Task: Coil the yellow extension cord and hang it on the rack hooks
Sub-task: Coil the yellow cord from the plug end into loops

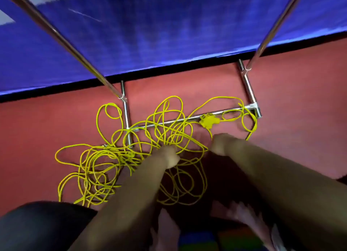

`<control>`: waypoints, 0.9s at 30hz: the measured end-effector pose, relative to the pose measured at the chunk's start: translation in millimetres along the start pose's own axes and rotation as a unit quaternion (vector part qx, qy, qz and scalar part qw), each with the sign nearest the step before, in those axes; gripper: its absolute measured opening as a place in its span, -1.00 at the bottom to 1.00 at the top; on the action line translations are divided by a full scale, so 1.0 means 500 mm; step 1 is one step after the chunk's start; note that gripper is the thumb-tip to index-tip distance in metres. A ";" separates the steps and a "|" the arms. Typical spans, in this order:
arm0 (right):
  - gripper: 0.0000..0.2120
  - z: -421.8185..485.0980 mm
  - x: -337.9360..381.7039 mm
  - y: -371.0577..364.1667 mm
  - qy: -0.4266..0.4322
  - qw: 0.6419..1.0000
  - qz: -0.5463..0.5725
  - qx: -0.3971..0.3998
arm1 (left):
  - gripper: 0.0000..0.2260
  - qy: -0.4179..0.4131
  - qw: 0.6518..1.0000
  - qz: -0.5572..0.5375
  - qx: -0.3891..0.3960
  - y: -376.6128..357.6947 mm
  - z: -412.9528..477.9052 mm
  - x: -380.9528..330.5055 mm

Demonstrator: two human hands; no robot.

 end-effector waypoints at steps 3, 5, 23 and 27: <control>-0.59 0.042 0.007 -0.044 -0.003 1.000 -0.008 0.022 | -0.36 0.006 1.000 0.003 -0.002 -0.030 0.027 -0.005; -0.63 0.073 0.024 -0.067 0.008 0.998 -0.036 0.041 | -0.24 0.024 1.000 0.013 0.000 -0.046 0.048 0.010; -0.51 0.144 0.107 -0.120 0.057 0.994 -0.079 0.050 | -0.58 0.035 0.995 -0.039 -0.085 -0.023 0.066 0.086; -0.80 0.124 0.124 -0.130 0.059 0.992 -0.088 0.071 | -0.69 0.041 0.970 -0.216 -0.100 -0.013 0.045 0.108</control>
Point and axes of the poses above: each hand's wrist, its own z-axis towards the middle knuckle, its own y-axis out of the back of the hand, x = y × z, the point moved 7 cm from there along z, towards the middle knuckle, and after that the axes turned 3 degrees about z, right-handed, at the moved point
